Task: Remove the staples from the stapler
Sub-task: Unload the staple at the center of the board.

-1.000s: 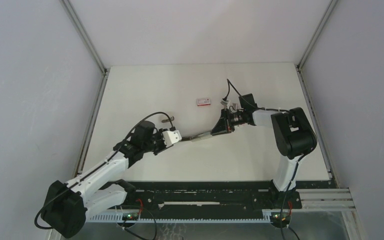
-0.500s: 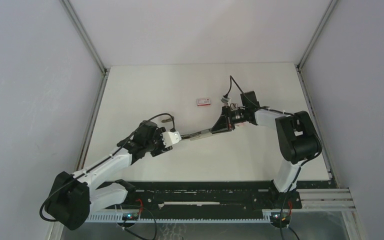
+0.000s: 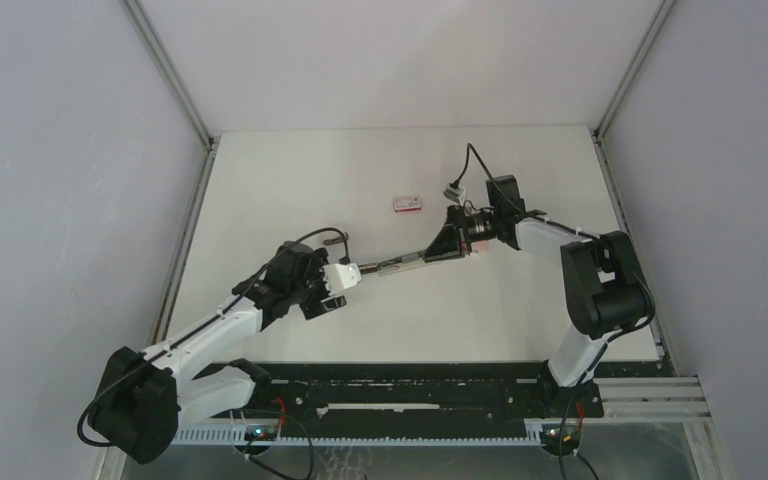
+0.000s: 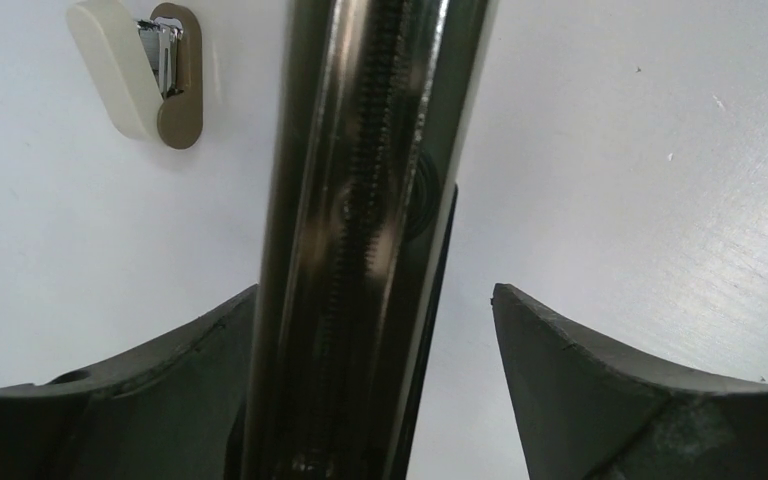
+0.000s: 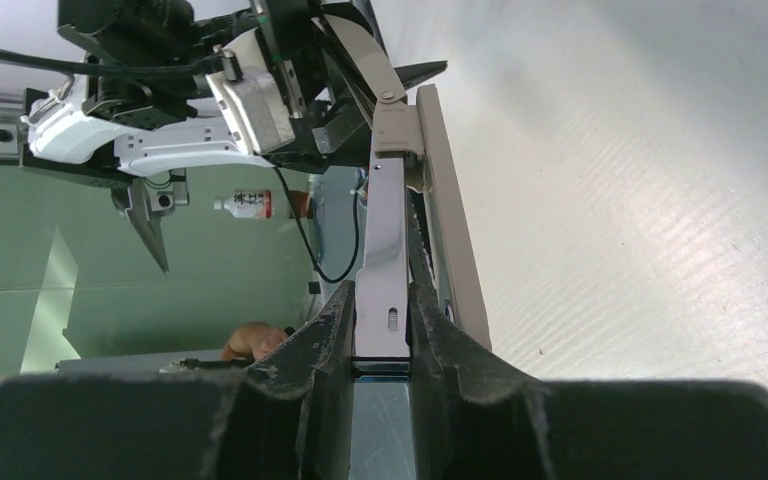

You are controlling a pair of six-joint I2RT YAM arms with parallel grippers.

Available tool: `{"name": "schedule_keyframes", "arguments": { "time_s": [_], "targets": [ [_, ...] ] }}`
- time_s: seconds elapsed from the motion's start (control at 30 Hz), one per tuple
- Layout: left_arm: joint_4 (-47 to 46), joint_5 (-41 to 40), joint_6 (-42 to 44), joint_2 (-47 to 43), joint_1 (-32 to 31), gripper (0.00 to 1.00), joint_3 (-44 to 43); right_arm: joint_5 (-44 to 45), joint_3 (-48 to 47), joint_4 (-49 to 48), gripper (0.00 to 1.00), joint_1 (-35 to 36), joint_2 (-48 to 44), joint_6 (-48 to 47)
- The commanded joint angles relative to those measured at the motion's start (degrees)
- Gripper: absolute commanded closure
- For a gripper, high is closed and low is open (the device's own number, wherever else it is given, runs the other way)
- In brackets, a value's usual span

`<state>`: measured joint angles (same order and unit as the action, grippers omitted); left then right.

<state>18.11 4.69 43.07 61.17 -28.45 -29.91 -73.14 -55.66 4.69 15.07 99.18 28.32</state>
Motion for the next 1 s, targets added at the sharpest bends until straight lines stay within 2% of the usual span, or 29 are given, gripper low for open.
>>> {"name": "schedule_keyframes", "arguments": {
  "time_s": [0.0,0.3,0.47,0.7,0.97],
  "targets": [
    [-1.42,0.80,-0.67,-1.56,0.32,0.13,0.19,-7.45,-1.15,-4.10,1.00,-0.21,-4.93,2.30],
    [-2.85,1.23,-1.60,-1.08,0.32,0.05,0.99,-9.43,-1.18,-4.69,1.00,-0.30,-7.19,3.10],
    [-3.17,3.63,-2.73,-1.35,2.93,0.00,1.00,-10.83,-1.14,-4.69,1.00,-0.18,-7.83,3.12],
    [-2.54,9.25,-4.61,-2.66,5.42,0.00,-0.78,-10.05,-1.19,-3.61,1.00,0.07,-8.29,1.93],
    [8.11,21.45,-4.45,-8.17,6.39,0.00,-8.88,-7.16,-1.21,-0.64,1.00,-0.35,-8.61,-2.58]
  ]
}}
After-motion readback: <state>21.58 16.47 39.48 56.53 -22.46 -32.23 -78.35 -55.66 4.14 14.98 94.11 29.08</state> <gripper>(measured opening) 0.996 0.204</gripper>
